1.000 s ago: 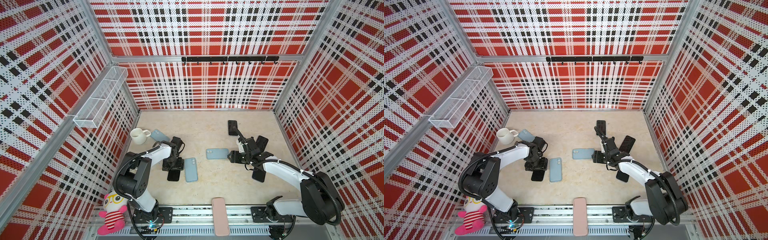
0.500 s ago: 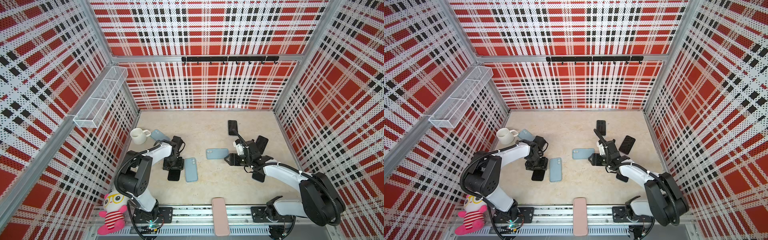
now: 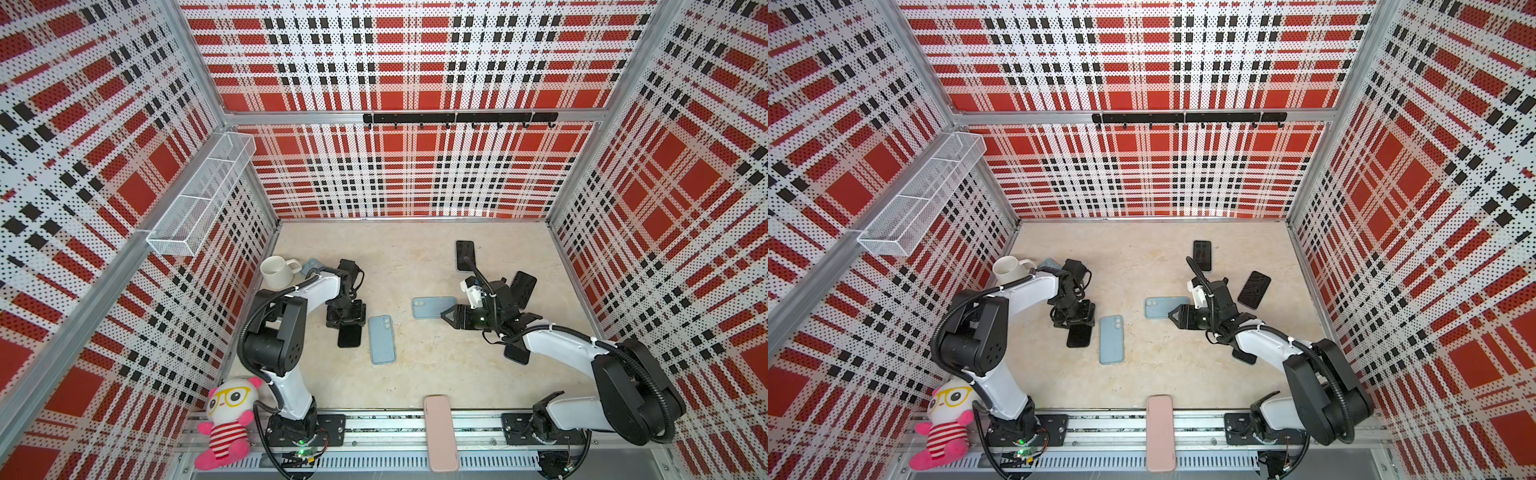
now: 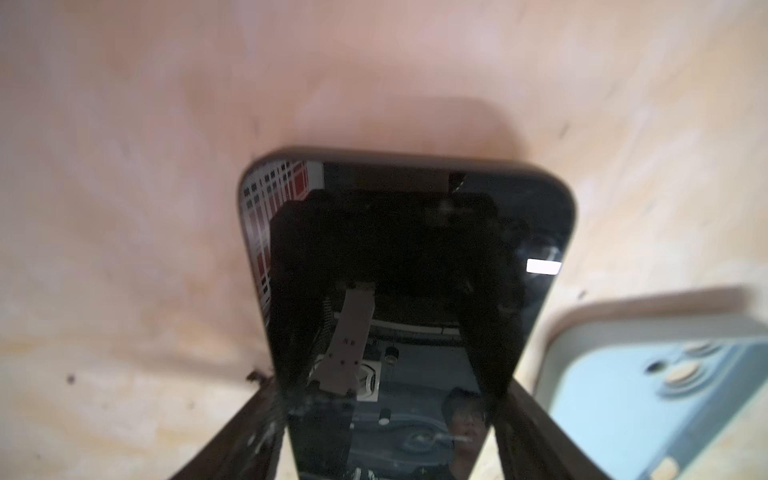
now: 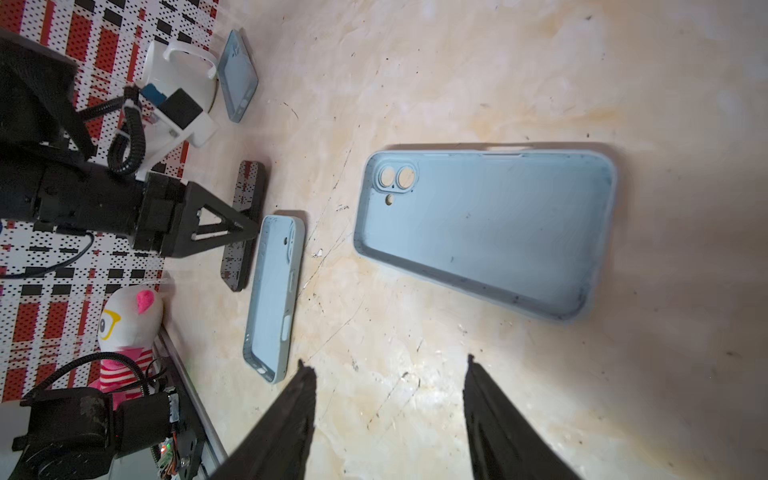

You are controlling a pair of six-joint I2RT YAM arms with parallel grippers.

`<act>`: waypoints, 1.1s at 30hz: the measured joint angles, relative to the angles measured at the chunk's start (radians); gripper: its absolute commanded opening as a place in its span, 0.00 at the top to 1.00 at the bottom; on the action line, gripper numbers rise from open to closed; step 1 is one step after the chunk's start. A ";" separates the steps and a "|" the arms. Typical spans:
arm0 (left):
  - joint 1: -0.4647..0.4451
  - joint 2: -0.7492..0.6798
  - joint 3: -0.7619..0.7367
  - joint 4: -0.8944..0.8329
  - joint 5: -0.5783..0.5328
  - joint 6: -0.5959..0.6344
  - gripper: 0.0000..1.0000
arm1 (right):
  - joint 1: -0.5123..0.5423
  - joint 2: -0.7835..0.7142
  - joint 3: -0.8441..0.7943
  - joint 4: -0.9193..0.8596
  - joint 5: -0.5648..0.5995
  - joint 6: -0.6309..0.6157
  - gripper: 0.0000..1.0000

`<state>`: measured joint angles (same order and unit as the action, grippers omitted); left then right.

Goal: Put the phone into the phone case
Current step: 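Lift the black phone off the table with the left gripper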

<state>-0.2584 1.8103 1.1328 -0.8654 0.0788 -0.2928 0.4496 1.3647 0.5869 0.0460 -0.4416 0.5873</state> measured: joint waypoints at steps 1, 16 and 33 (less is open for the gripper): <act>0.000 0.023 0.030 0.000 -0.001 0.003 0.27 | 0.000 0.000 0.004 -0.001 0.000 -0.001 0.41; -0.048 0.203 0.284 -0.033 -0.137 0.083 0.01 | 0.000 0.000 0.011 -0.023 0.005 -0.029 0.39; -0.039 0.169 0.220 0.031 -0.098 0.111 0.27 | 0.000 0.013 0.076 -0.095 0.021 -0.079 0.42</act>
<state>-0.2974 1.9793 1.3529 -0.8345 -0.0196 -0.1818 0.4496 1.3773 0.6628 -0.0490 -0.4202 0.5087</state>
